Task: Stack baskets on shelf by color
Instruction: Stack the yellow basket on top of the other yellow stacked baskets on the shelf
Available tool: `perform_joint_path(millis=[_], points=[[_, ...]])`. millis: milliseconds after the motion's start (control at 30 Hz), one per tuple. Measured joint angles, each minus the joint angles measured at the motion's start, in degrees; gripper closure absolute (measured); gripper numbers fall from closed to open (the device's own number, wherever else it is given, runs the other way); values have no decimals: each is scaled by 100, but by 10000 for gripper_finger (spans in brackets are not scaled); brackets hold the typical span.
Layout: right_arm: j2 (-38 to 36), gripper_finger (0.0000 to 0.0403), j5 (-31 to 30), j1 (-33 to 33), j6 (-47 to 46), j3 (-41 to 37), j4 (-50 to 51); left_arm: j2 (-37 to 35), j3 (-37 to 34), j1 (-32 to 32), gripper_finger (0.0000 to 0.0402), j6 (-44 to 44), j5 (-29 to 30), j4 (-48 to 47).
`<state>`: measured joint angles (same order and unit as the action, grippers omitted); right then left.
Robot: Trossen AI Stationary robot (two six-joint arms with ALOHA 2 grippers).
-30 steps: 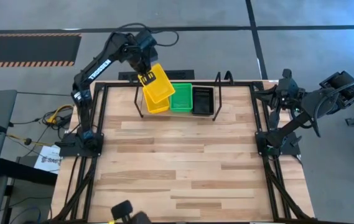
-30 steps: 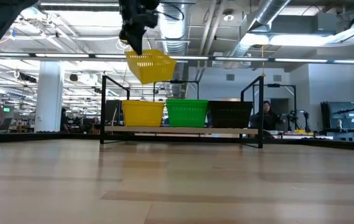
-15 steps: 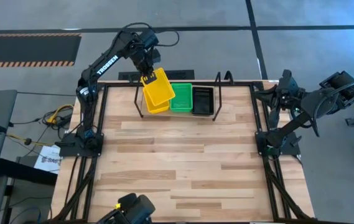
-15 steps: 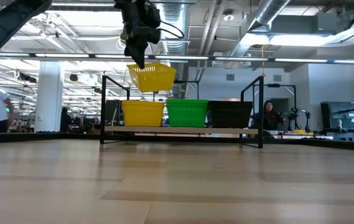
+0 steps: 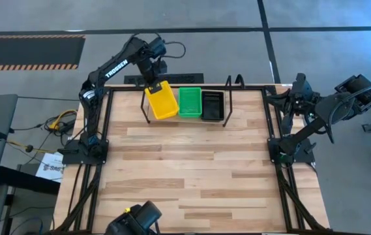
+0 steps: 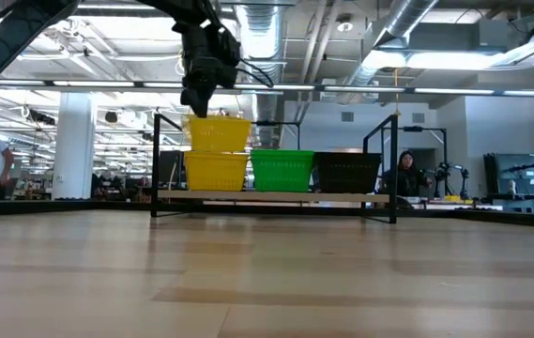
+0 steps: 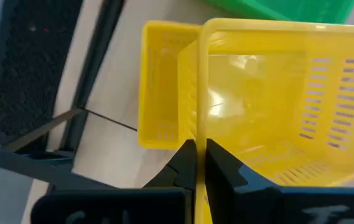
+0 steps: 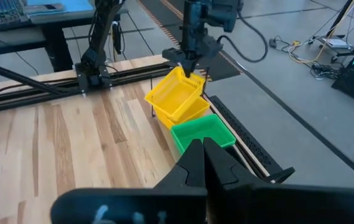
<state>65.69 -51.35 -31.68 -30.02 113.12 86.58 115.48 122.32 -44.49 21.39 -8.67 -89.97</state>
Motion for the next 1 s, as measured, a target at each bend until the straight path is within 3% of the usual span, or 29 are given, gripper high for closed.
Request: perform_joint_path(millis=[200, 633, 1000], points=[[-1, 401, 2, 0, 0, 0, 3, -2, -359, -61, 401, 194, 27, -5], [0, 401, 0, 0, 0, 0, 7, -7, -452, -59, 401, 194, 486, 188], [-2, 401, -7, 0, 0, 0, 7, -7, -452, -47, 401, 142, 117, 490]])
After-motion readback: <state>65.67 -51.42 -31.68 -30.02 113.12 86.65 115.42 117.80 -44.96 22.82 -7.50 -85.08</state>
